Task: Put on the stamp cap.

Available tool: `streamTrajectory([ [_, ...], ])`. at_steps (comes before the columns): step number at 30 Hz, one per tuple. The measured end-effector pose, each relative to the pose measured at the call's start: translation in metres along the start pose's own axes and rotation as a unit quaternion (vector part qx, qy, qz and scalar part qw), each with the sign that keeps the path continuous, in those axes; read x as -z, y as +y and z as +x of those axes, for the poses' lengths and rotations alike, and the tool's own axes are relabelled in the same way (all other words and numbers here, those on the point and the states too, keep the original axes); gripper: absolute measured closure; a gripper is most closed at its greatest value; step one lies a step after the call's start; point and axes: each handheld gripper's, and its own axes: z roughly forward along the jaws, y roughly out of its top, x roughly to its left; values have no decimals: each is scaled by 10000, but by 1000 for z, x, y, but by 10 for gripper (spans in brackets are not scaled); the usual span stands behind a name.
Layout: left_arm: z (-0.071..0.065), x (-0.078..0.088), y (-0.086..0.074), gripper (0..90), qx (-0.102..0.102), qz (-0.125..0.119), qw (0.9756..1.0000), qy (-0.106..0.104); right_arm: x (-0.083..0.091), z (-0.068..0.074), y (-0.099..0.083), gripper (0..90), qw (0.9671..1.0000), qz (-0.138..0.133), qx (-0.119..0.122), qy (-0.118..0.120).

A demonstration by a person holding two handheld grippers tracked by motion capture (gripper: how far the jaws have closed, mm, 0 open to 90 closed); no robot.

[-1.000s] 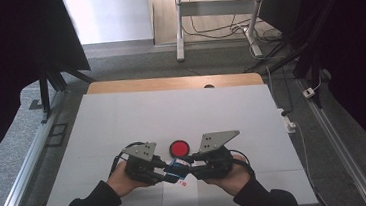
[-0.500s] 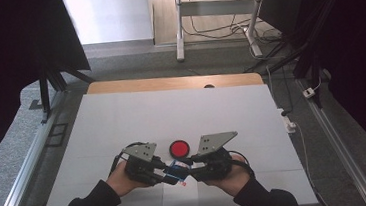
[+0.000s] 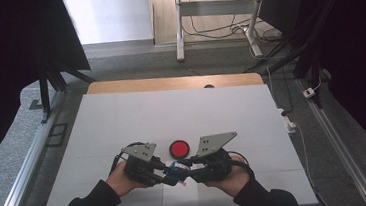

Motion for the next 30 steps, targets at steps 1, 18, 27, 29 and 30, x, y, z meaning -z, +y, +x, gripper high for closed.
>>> streamTrajectory([
  [1,0,0,0,684,-1,-43,10000,-64,0,0,0,710,10000,-12,1,12],
  [18,-5,1,2,683,-430,90,9990,34,-2,0,-1,709,9998,-26,-39,209],
  [27,-7,-3,1,641,-575,245,9976,306,-4,1,-1,709,9999,71,50,58],
  [29,-7,-5,0,601,-553,307,9974,358,-3,1,0,709,10000,35,28,44],
  [30,-7,-6,0,581,-538,345,9972,388,-2,1,0,709,10000,16,33,29],
])
